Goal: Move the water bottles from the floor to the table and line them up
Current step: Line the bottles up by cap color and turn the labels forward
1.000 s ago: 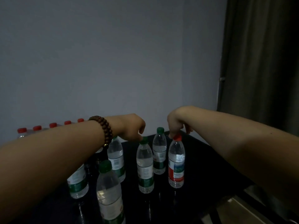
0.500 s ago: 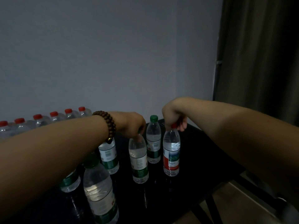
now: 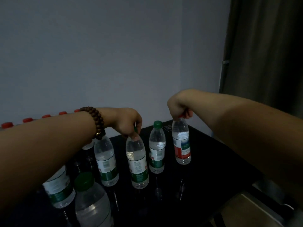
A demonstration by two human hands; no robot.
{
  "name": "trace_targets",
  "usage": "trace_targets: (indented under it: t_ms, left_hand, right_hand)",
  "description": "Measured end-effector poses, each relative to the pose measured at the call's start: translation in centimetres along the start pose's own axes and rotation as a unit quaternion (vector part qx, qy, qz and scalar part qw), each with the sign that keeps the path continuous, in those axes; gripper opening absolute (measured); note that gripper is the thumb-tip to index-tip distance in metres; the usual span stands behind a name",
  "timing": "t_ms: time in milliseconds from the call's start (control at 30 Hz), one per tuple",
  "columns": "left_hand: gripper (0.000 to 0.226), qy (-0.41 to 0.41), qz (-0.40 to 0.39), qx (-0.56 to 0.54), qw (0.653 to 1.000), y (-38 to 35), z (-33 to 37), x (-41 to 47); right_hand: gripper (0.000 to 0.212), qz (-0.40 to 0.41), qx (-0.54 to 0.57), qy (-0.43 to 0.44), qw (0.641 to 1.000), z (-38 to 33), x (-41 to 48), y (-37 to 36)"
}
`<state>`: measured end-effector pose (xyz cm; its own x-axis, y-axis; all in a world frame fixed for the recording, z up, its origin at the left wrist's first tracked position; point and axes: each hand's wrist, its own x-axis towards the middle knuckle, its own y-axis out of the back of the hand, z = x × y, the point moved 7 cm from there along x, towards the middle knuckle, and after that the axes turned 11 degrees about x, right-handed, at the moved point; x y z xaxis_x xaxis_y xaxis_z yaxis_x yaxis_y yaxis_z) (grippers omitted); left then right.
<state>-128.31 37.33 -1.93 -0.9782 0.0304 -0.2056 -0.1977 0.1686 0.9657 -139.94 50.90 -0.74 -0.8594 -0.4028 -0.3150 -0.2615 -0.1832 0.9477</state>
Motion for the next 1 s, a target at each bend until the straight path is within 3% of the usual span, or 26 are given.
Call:
trace_targets:
  t_ms: [200,367,467,667,833,900,1000]
  left_hand:
    - [0.01,0.048,0.106,-0.05,0.992,2.1,-5.3,1.1]
    - [0.015,0.119,0.22,-0.08,0.965,4.0,-11.8,1.8]
    - [0.018,0.149,0.26,-0.081,0.951,4.7,-15.6,1.7]
    - [0.017,0.209,0.301,-0.072,0.928,4.7,-22.8,0.1]
    - [0.015,0.248,0.309,-0.077,0.915,2.7,-27.9,-2.2]
    - [0.013,0.257,0.292,-0.062,0.919,1.7,-29.3,-2.9]
    - [0.009,0.267,0.254,-0.038,0.929,-0.2,-30.7,-3.3]
  right_hand:
    - [0.025,0.062,-0.033,0.014,0.997,-2.9,2.6,4.1]
    - [0.027,0.119,-0.056,0.05,0.99,-7.0,5.2,6.4]
    - [0.04,0.141,-0.088,0.093,0.982,-10.9,6.8,7.1]
    - [0.039,0.134,-0.078,0.148,0.977,-18.8,9.7,6.7]
    - [0.018,0.071,-0.037,0.186,0.979,-25.8,12.7,4.5]
    - [0.008,0.082,0.001,0.208,0.975,-28.3,13.4,4.4]
    - [0.021,0.107,0.014,0.205,0.973,-31.4,14.6,4.2]
